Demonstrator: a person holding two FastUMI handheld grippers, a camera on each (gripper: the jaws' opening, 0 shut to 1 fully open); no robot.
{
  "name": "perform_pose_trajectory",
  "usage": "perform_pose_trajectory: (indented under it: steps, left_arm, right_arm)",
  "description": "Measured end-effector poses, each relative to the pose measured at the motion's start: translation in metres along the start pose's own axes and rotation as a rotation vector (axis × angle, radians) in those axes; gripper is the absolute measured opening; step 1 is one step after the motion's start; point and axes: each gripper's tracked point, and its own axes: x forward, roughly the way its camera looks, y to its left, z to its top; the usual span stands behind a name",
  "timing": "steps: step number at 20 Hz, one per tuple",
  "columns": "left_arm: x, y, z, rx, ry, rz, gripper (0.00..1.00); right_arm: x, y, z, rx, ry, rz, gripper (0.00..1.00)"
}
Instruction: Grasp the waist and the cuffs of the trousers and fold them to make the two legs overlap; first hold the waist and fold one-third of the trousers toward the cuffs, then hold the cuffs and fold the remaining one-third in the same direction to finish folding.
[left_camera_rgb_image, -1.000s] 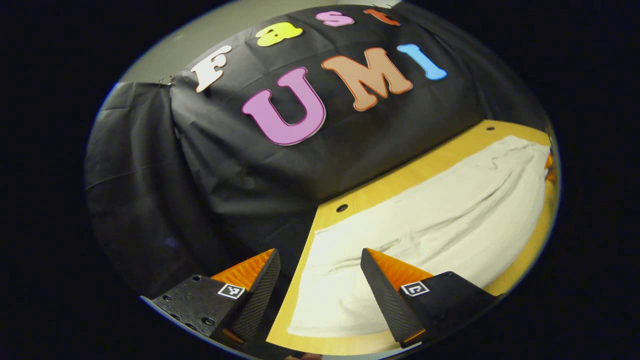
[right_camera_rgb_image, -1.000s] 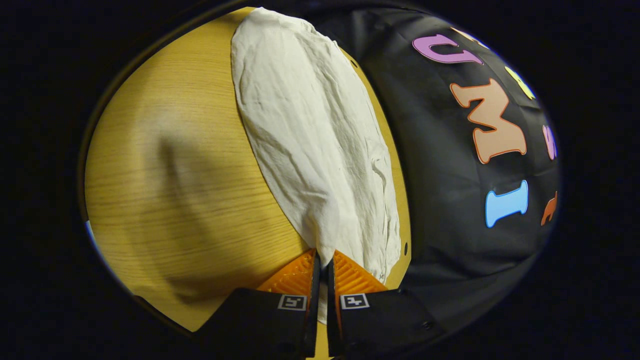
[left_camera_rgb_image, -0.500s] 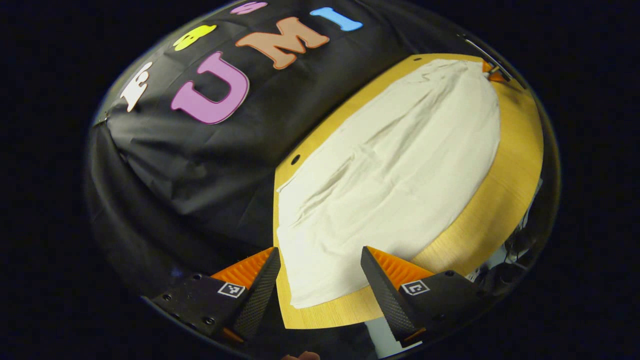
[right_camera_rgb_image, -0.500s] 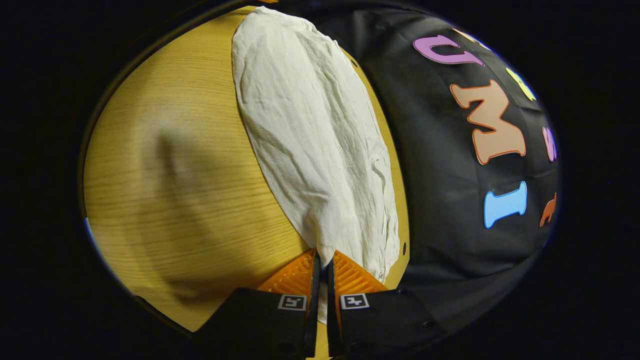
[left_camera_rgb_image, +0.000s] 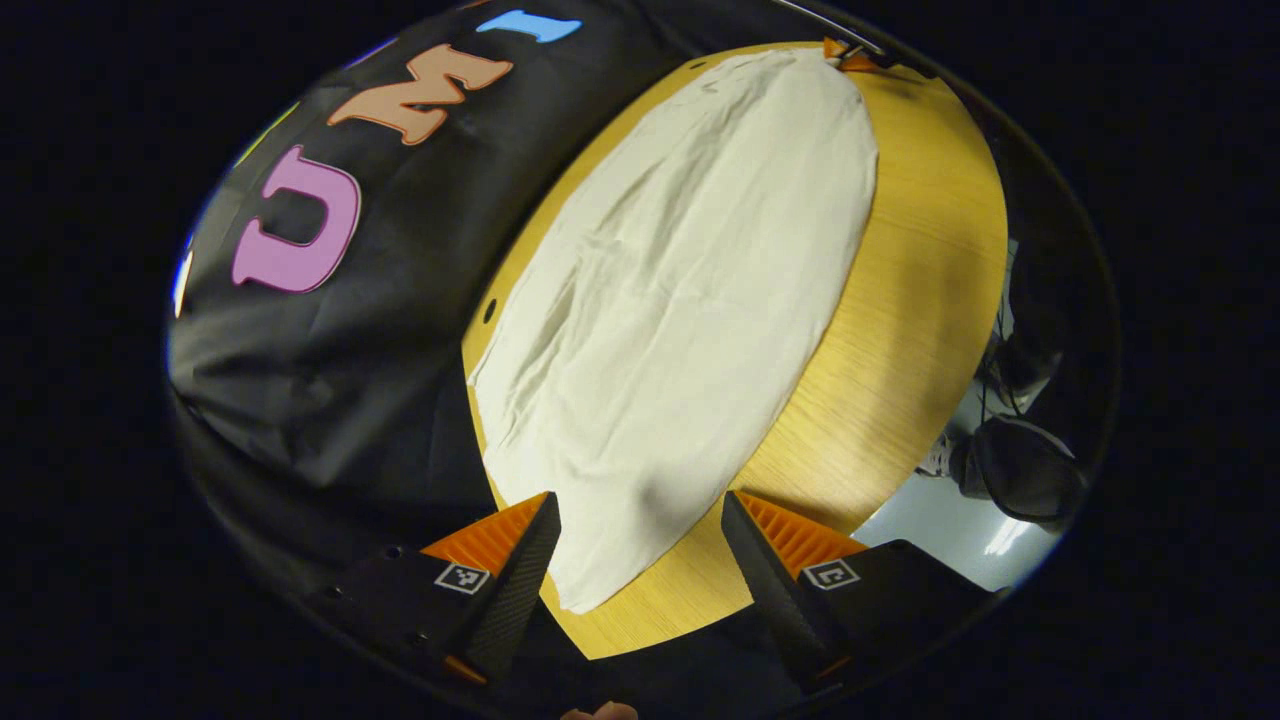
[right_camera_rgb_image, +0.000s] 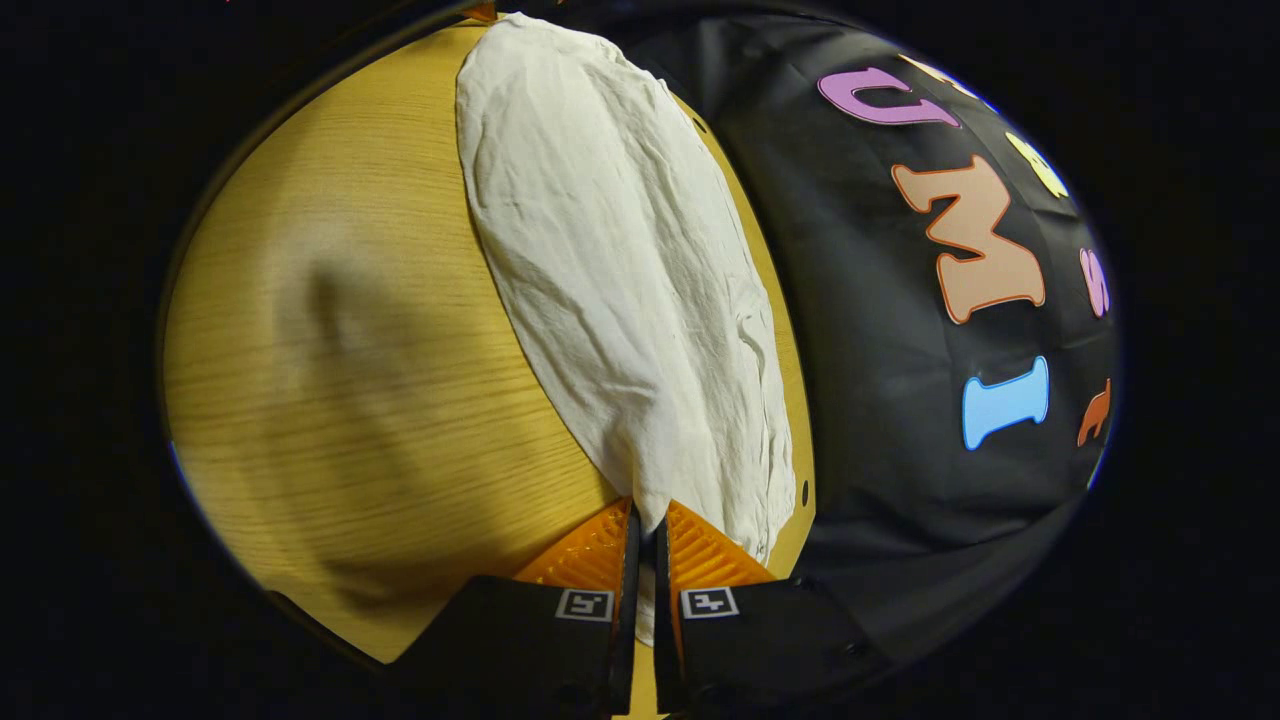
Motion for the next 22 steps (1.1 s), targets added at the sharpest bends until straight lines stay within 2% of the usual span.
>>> perform_pose_trajectory:
  steps: [4, 6, 11, 15, 18, 21, 22]
  left_arm:
    - [0.007, 0.005, 0.004, 0.115, -0.009, 0.013, 0.96]
    - [0.012, 0.008, 0.007, 0.157, -0.010, 0.015, 0.91]
    - [0.030, 0.022, 0.015, 0.189, -0.007, 0.013, 0.88]
    - [0.046, 0.027, 0.022, 0.222, -0.004, -0.017, 0.86]
    - [0.051, 0.026, 0.023, 0.239, 0.006, -0.025, 0.66]
    - [0.054, 0.019, 0.021, 0.230, 0.029, -0.060, 0.55]
    - [0.055, 0.017, 0.020, 0.223, 0.043, -0.076, 0.43]
  right_arm:
    - [0.001, 0.000, 0.000, 0.010, 0.002, -0.010, 0.11]
    - [0.000, -0.001, 0.000, 0.012, 0.003, -0.016, 0.10]
    - [0.001, -0.001, -0.001, 0.012, 0.004, -0.024, 0.10]
    - [0.001, 0.000, -0.001, 0.010, 0.004, -0.024, 0.10]
    - [0.001, 0.000, -0.001, 0.009, 0.006, -0.026, 0.10]
    - [0.002, 0.000, -0.002, 0.014, 0.006, -0.025, 0.10]
    - [0.002, -0.001, -0.002, 0.014, 0.005, -0.024, 0.10]
